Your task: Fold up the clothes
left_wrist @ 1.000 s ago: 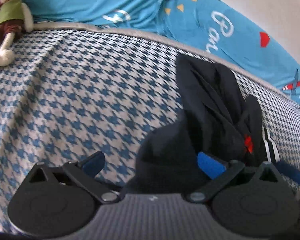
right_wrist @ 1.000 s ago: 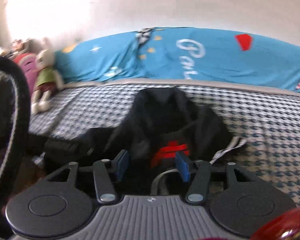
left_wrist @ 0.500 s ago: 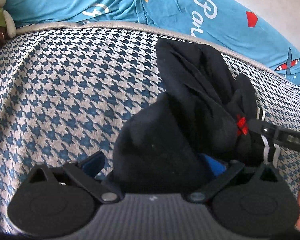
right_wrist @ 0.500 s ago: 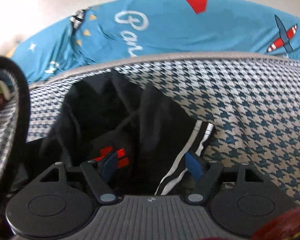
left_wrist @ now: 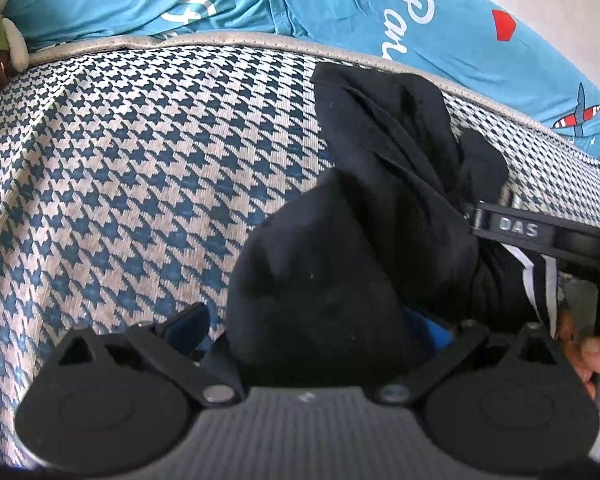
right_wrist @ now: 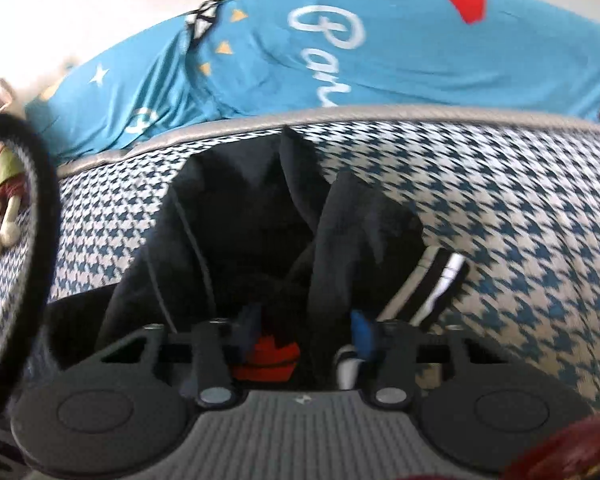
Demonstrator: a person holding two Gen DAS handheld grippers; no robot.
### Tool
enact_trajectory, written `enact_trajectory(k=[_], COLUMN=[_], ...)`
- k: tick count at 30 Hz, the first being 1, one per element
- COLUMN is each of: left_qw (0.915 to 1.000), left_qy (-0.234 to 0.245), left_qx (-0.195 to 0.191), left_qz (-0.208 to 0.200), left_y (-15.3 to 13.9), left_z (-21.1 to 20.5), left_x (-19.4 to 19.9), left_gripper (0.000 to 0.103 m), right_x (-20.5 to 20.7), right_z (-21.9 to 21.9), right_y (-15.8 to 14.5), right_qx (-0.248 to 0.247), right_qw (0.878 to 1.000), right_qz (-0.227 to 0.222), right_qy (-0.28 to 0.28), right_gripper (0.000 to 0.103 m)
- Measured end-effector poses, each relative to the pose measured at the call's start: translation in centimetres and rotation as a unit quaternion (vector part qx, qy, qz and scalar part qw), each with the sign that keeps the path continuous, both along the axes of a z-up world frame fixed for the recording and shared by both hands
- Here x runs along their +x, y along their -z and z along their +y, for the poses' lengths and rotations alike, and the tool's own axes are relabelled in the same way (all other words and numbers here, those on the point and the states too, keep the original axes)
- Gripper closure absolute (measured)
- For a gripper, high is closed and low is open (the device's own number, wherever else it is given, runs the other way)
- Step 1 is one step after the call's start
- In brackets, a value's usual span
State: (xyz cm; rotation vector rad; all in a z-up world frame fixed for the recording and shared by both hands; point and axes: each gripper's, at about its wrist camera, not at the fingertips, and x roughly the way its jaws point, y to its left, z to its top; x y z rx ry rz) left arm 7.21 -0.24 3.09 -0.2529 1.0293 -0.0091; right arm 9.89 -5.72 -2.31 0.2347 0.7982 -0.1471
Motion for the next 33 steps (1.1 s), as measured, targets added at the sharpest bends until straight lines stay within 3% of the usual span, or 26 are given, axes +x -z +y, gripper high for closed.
enact_trajectory(k=[5, 10, 15, 22, 29, 33], left_qw=[1.0, 0.9999, 0.999, 0.9912, 0.9773, 0.9755], left_qy=[0.007, 0.002, -0.027, -0.104, -0.181, -0.191], left_qx=[0.006, 0.008, 0.001, 0.005, -0.015, -0.024], left_qz=[0.002, -0.012, -0.034, -0.082, -0.109, -0.107], left_y=[0.2, -0.2, -1.2, -3.6, -5.2, -5.0], left_z=[-0.3, 0.0, 1.6, 6.0, 10.8, 11.5], left_x=[-0.1, -0.2, -0.9, -2.0, -2.9, -3.0], left_gripper=[0.0, 0.0, 0.0, 0.0, 0.0, 0.0], right_x=[0.5, 0.9, 1.6, 1.2, -0.1, -0.6], right_z=[0.6, 2.5, 3.8, 6.3, 8.6, 8.6], right_y=[-0.2, -1.1, -2.3, -4.3, -5.6, -5.9], right_qx=[0.016, 0.036, 0.087, 0.131, 0.131, 0.071], right_qw=[0.999, 0.995, 0.986, 0.965, 0.937, 0.955], right_qz=[-0.018, -0.052, -0.087, -0.132, -0.142, -0.144], right_qy=[-0.025, -0.077, -0.113, -0.187, -0.291, -0.249], right_gripper=[0.08, 0.081, 0.082, 0.082, 0.082, 0.081])
